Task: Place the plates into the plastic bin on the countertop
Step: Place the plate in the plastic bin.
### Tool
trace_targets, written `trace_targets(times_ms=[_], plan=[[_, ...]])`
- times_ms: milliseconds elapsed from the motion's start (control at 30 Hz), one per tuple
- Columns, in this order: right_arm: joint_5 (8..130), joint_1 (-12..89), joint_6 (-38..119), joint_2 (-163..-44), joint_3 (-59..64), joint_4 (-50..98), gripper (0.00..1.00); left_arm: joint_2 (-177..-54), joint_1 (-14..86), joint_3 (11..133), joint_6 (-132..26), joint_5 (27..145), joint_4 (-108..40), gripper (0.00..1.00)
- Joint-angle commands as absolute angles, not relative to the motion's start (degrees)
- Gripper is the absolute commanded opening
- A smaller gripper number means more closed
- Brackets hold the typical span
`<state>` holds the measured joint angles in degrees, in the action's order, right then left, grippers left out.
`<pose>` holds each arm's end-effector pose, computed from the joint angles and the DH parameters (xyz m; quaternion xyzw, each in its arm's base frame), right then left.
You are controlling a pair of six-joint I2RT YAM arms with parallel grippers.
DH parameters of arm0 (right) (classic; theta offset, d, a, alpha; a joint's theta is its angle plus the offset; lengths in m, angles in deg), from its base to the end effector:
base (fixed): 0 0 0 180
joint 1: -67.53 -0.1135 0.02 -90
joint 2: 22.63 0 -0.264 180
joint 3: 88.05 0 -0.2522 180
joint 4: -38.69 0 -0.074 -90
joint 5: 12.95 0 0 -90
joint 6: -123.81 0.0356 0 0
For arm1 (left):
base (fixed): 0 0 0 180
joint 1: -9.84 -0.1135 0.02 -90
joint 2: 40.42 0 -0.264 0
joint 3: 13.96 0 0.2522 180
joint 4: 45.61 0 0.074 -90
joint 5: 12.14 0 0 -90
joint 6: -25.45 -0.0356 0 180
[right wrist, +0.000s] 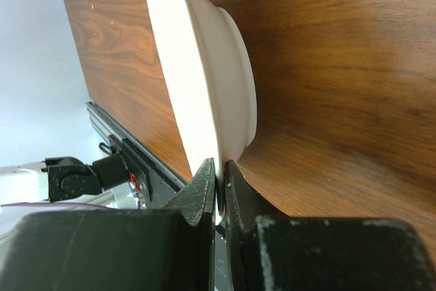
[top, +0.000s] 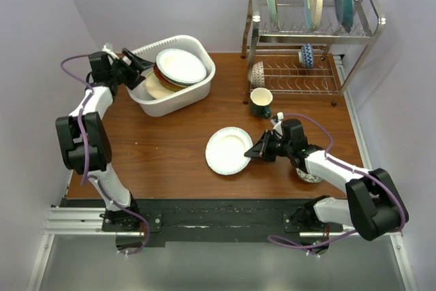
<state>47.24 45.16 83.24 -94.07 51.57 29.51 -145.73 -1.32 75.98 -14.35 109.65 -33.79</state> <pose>0.2079 0.1047 0.1659 0.0999 0.8777 0.4274 0.1925 0.4212 0.0640 0.2536 -0.2961 0.7788 -0.3878 0.3943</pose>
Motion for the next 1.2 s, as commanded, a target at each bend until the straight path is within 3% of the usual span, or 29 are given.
trace_targets(times_ms=[0,233,500,900,1167], plan=[[46.5,45.0,81.5,-94.9,52.5,29.2,0.02,-137.6,-2.2,76.7,-15.3,112.2,-38.8,0.89],[46.3,45.1,81.5,-95.4,52.8,29.9,0.02,-129.1,-1.9,75.8,-15.9,117.4,-38.8,0.92],[46.3,45.0,81.6,-96.1,53.3,30.5,0.02,-115.2,1.7,62.3,-18.8,117.7,-36.0,0.92],[45.8,45.1,81.0,-98.4,54.3,32.1,0.06,-106.8,28.0,44.0,-22.7,95.6,-22.8,0.9],[45.7,45.1,80.7,-98.5,54.4,32.2,0.06,-105.1,31.4,30.2,-16.6,93.5,-26.2,0.89]])
